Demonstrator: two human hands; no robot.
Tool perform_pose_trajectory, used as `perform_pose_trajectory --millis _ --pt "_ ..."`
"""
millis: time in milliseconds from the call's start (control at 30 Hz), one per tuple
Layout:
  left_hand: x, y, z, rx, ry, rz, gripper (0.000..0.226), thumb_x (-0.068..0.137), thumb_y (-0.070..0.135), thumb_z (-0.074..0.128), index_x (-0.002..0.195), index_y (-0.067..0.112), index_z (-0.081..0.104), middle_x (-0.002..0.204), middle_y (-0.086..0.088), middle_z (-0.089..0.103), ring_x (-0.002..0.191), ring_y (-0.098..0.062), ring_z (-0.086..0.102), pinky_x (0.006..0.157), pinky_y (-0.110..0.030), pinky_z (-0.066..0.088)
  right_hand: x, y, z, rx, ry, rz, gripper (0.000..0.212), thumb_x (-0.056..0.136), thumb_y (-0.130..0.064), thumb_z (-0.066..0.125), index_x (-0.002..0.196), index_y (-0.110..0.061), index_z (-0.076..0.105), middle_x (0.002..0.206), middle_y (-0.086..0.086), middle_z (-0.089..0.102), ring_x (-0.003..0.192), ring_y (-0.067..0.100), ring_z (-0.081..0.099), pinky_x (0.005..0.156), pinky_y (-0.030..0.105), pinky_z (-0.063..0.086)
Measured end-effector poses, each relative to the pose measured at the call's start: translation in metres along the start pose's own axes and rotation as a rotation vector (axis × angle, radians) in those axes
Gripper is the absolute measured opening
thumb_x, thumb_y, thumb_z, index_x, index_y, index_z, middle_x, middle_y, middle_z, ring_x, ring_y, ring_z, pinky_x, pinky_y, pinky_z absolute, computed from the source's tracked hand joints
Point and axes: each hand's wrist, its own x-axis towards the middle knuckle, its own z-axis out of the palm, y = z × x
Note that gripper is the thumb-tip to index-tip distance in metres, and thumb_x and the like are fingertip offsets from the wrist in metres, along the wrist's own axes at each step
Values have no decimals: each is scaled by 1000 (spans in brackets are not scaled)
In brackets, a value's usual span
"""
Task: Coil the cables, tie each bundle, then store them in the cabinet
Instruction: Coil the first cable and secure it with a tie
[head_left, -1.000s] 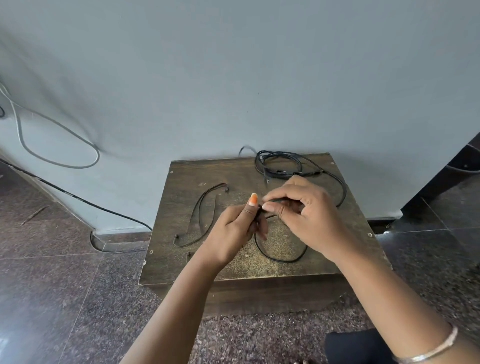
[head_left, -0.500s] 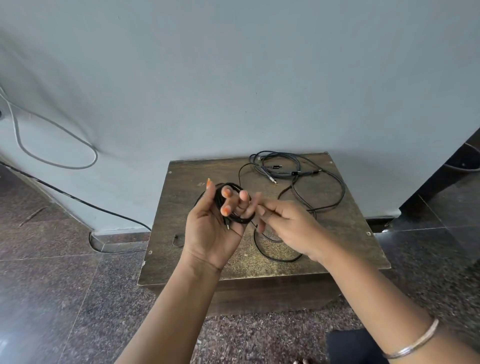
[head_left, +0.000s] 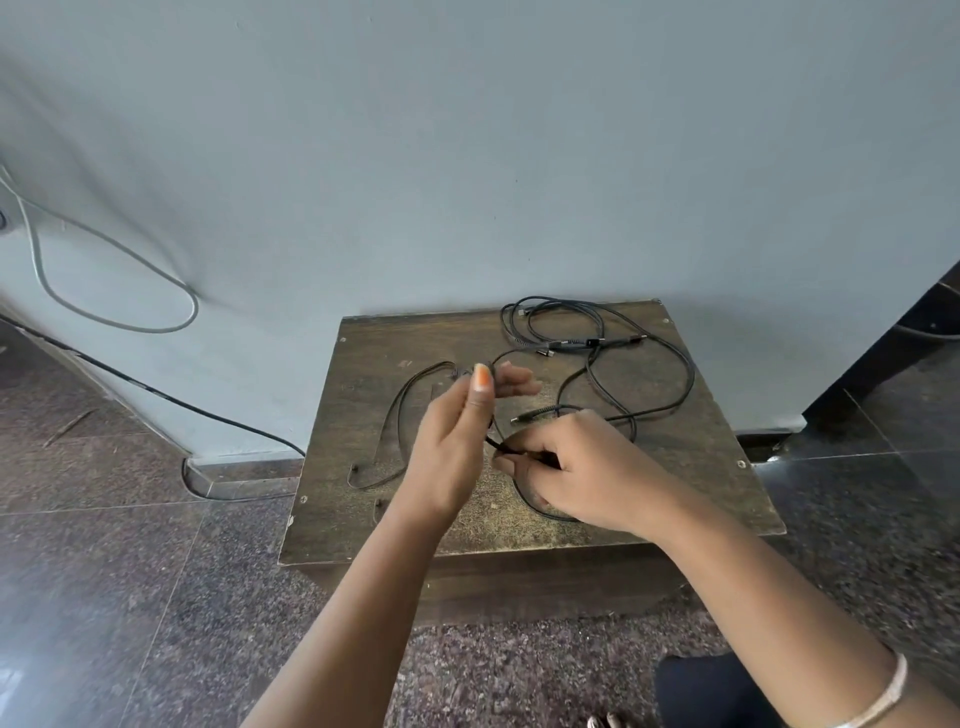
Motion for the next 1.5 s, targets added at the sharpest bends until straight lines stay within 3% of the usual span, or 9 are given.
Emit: perform_pose_trajectory --millis 200,433,533,700,900,1033,1233,1333,1500 --pt "-3 -2 -7 549 -89 164 46 98 40 32 85 7 61 79 2 62 78 -12 58 67 -33 44 -4 -1 -11 44 175 -78 10 85 -28 69 79 -22 75 60 -6 67 49 10 55 48 29 43" --pt "-4 4 -8 463 -167 86 46 99 44 33 63 27 57 54 18 58 51 0 52 52 -18 35 -3 3 -25 285 418 -113 15 73 -27 79 74 -14 73 63 2 67 53 14 57 50 25 45" --pt "-1 3 -5 220 -291 -118 58 96 51 34 62 14 62 43 10 53 43 -3 42 52 -22 34 1 9 -26 419 435 -94 13 73 -22 79 74 -12 72 68 4 69 59 10 58 55 21 47" --pt "-2 1 -4 -309 -436 -358 55 95 46 40 63 7 61 36 1 35 47 -16 46 86 -39 53 7 22 -18 605 394 8 13 71 -24 74 77 -13 71 68 -9 69 65 -2 61 62 11 47" --pt "1 4 -2 -843 -257 -458 52 95 39 39 65 5 63 39 1 34 53 -15 51 86 -39 54 11 26 -4 568 278 129 10 91 -12 61 89 -9 70 57 -15 63 48 -7 52 50 5 37" --pt "4 7 -7 -1009 -96 -416 50 95 35 39 76 0 69 46 -3 45 63 -18 61 82 -38 56 11 22 6 294 130 176 18 98 -22 51 92 -28 67 68 -6 68 47 -3 49 52 16 32" --pt "8 1 -12 -985 91 -346 48 100 31 34 88 1 70 74 -9 69 102 -26 66 106 -39 39 10 17 16 134 -1 178 20 100 -33 45 104 -32 64 61 -6 67 41 1 48 44 17 32" --pt "11 -4 -18 -883 127 -322 46 101 33 33 99 1 67 89 -12 73 109 -24 62 108 -34 36 8 16 17 90 -42 135 22 99 -35 46 108 -27 65 60 -6 65 54 18 60 53 35 43" --pt "8 -8 -16 -329 72 -196 46 101 38 29 105 9 65 99 -9 73 109 -20 63 94 -33 42 5 7 15 142 33 36 23 94 -42 54 89 -24 67 54 1 61 47 12 56 51 36 43"
